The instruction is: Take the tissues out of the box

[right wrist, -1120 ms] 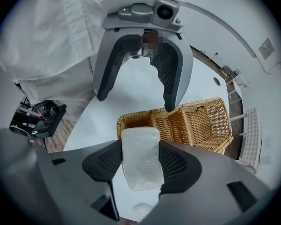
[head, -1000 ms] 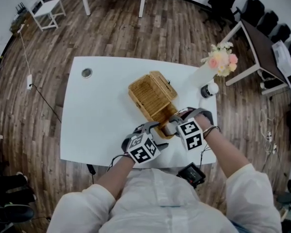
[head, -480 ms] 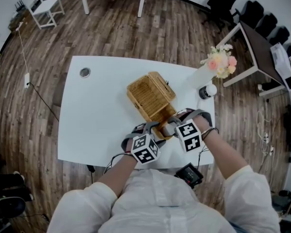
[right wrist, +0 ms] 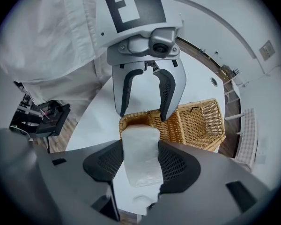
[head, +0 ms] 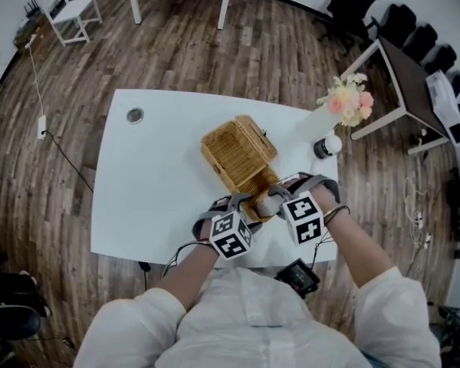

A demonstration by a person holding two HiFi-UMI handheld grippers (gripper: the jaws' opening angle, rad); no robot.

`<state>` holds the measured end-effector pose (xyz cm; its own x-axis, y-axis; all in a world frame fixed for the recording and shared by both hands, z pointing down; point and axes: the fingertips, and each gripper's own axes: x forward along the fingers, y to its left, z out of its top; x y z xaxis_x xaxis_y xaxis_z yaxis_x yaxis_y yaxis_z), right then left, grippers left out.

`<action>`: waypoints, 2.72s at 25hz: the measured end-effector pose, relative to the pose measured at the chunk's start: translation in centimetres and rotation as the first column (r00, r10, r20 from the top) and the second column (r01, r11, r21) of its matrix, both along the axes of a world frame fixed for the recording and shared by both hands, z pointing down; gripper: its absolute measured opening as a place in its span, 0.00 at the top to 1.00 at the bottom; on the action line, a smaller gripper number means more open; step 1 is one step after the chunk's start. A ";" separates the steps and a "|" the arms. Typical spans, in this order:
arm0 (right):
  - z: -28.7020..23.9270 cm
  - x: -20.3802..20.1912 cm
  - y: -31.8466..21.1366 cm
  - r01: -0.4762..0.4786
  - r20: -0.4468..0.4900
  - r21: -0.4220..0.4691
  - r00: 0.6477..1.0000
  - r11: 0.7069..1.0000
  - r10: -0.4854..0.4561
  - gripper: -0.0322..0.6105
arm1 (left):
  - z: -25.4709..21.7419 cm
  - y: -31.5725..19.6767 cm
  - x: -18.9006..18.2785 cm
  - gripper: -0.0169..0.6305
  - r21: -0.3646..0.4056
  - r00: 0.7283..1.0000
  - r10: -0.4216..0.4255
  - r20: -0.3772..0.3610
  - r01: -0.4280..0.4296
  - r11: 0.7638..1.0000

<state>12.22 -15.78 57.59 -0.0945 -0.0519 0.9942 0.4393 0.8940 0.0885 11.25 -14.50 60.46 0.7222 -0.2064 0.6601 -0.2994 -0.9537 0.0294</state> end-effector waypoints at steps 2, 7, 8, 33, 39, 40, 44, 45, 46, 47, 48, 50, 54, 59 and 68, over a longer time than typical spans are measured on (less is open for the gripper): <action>-0.5 0.0 0.0 -0.006 0.008 0.008 1.000 1.000 0.006 0.57 | 0.0 0.0 0.0 0.46 -0.001 1.000 0.000 0.002 0.000 1.000; -1.7 0.2 0.1 -0.017 0.028 0.036 0.999 0.999 0.016 0.57 | 0.0 0.0 0.1 0.46 -0.003 1.000 0.001 0.003 -0.001 1.000; -2.0 0.2 0.2 -0.019 0.033 0.041 0.999 0.999 0.018 0.57 | 0.1 0.0 0.0 0.46 -0.003 1.000 0.001 0.003 -0.001 1.000; -9.6 4.4 -0.1 -0.712 0.660 -0.507 0.041 0.485 0.750 0.57 | 0.3 -0.1 -0.3 0.47 -0.042 0.999 0.012 0.032 -0.011 0.999; -10.2 3.5 0.0 -0.706 0.675 -0.572 -0.116 0.418 0.728 0.57 | -0.9 -1.0 -0.5 0.51 -0.176 0.996 -0.071 -0.059 0.060 0.983; -10.5 3.4 -0.1 -0.701 0.678 -0.586 -0.150 0.407 0.720 0.57 | -1.8 -1.2 -0.5 0.51 -0.174 0.994 -0.071 -0.080 0.057 0.983; -12.3 3.0 -0.8 -0.671 0.683 -0.642 -0.280 0.371 0.675 0.57 | -6.1 -1.7 -0.8 0.51 -0.183 0.970 -0.110 -0.217 0.071 0.981; -12.8 2.9 -0.9 -0.664 0.682 -0.653 -0.307 0.364 0.663 0.57 | -7.2 -1.8 -1.1 0.51 -0.189 0.961 -0.123 -0.249 0.076 0.979; -13.3 2.8 -0.9 -0.655 0.681 -0.665 -0.335 0.359 0.652 0.57 | -8.2 -1.8 -1.6 0.51 -0.191 0.952 -0.133 -0.276 0.082 0.978; -13.7 2.7 -0.9 -0.643 0.677 -0.679 -0.362 0.354 0.641 0.57 | -9.1 -1.8 -2.1 0.51 -0.189 0.943 -0.144 -0.299 0.090 0.978; -14.2 2.6 -0.9 -0.630 0.672 -0.693 -0.389 0.350 0.630 0.57 | -10.0 -1.8 -2.6 0.51 -0.186 0.935 -0.157 -0.319 0.101 0.977; -15.0 2.5 -0.9 -0.599 0.658 -0.722 -0.436 0.347 0.614 0.57 | -11.6 -2.0 -3.7 0.52 -0.177 0.916 -0.186 -0.356 0.130 0.976; -16.0 1.9 -1.2 -0.579 0.658 -0.732 -0.466 0.359 0.591 0.57 | -14.6 -3.0 -5.7 0.53 -0.145 0.882 -0.221 -0.416 0.176 0.974; -16.9 1.0 -1.5 -0.564 0.656 -0.741 -0.489 0.366 0.575 0.57 | -17.6 -3.6 -7.8 0.60 -0.093 0.854 -0.230 -0.466 0.212 0.973; -17.6 0.7 -1.5 -0.563 0.666 -0.733 -0.483 0.381 0.568 0.57 | -19.2 -3.8 -8.5 0.97 -0.054 0.847 -0.229 -0.480 0.232 0.971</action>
